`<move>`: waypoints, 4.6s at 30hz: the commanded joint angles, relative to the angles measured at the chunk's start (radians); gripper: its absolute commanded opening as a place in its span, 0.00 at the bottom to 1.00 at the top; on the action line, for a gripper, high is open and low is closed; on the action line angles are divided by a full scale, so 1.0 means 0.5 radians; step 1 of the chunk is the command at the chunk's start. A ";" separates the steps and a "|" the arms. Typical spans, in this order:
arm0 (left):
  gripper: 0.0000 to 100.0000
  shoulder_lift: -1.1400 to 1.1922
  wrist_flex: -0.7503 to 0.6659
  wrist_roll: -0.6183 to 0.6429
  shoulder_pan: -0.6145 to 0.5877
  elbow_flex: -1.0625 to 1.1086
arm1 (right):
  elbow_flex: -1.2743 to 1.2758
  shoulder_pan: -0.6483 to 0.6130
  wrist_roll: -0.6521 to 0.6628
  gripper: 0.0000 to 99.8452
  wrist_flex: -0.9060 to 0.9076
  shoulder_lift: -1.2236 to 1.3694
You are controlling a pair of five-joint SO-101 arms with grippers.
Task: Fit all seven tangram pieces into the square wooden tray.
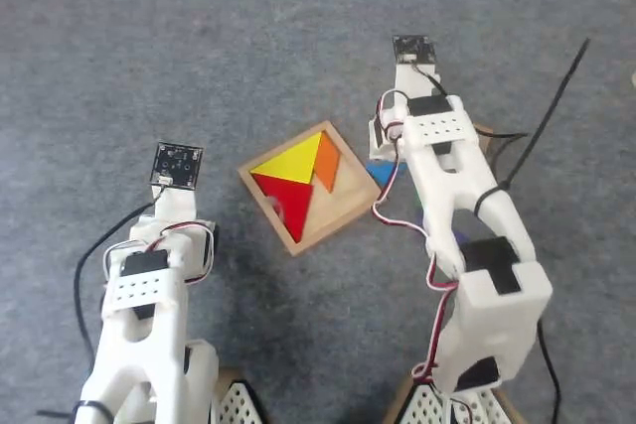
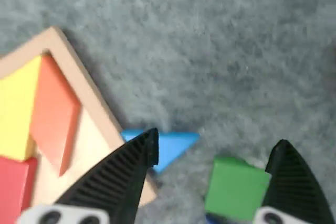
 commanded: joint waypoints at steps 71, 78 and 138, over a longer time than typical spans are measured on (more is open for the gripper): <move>0.17 -0.040 -0.126 0.135 -0.117 -0.066 | 0.123 -0.717 0.025 0.33 -0.287 -0.035; 0.17 -0.040 -0.126 0.089 -0.117 -0.063 | 0.120 -0.760 -0.071 0.33 -0.250 -0.078; 0.17 -0.040 -0.129 0.092 -0.114 -0.060 | -0.433 -0.753 -0.169 0.10 0.204 0.376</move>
